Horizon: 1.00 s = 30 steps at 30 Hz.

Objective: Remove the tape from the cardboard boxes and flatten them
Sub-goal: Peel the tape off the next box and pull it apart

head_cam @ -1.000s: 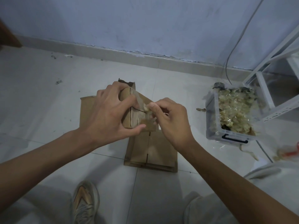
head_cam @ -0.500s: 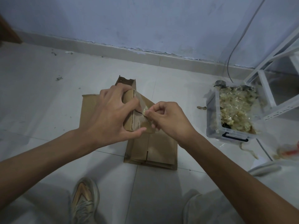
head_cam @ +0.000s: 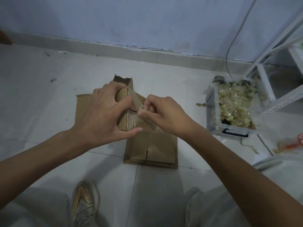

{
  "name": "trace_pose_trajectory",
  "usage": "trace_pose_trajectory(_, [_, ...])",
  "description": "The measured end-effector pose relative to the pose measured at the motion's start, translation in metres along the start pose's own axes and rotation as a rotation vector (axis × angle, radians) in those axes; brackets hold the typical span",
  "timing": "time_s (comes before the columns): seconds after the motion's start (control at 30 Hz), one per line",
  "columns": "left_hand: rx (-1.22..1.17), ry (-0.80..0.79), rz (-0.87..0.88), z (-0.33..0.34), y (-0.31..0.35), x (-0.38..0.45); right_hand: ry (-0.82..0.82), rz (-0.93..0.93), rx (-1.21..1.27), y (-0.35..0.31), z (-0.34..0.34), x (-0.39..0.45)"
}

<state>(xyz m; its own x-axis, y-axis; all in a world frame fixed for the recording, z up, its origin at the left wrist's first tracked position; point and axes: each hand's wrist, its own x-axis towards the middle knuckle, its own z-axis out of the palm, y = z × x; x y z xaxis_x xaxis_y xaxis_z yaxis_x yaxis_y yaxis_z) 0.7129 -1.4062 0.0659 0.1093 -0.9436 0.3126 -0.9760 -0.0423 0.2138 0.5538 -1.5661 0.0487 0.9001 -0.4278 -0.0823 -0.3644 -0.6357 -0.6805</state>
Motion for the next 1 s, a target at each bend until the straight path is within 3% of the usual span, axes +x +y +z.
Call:
trace_pose_trajectory(0.07, [-0.020,-0.028,0.033,0.004,0.001,-0.002,-0.035,-0.094,-0.280,0.007,-0.004,0.002])
trace_pose_trajectory(0.13, [-0.049,-0.018,0.016,0.006,0.002,-0.005,0.006,-0.157,-0.294,0.010,-0.004,0.000])
trace_pose_trajectory(0.2, [-0.056,0.033,-0.016,0.003,0.004,-0.006,0.109,-0.129,-0.057,0.010,0.001,-0.001])
trace_pose_trajectory(0.27, [-0.043,0.080,-0.035,-0.001,0.004,-0.005,0.216,0.014,0.290,0.004,0.009,0.000])
trace_pose_trajectory(0.33, [-0.032,0.085,-0.041,-0.004,0.003,-0.004,0.197,0.234,0.644,0.000,0.017,-0.001])
trace_pose_trajectory(0.4, [-0.021,0.052,-0.033,-0.002,0.002,-0.006,0.099,0.386,0.844,-0.001,0.023,-0.007])
trace_pose_trajectory(0.53, [-0.100,-0.002,-0.054,0.001,-0.001,-0.008,0.161,0.330,0.626,-0.001,0.021,-0.011])
trace_pose_trajectory(0.73, [-0.145,-0.099,-0.089,0.002,-0.009,-0.005,0.199,0.287,0.594,0.001,0.014,-0.005])
trace_pose_trajectory(0.87, [0.081,-0.196,-0.008,0.002,-0.010,-0.004,0.148,0.294,0.587,0.004,0.015,-0.005])
trace_pose_trajectory(1.0, [0.314,-0.283,0.015,0.000,-0.011,0.000,-0.008,0.347,0.873,0.008,0.014,-0.005])
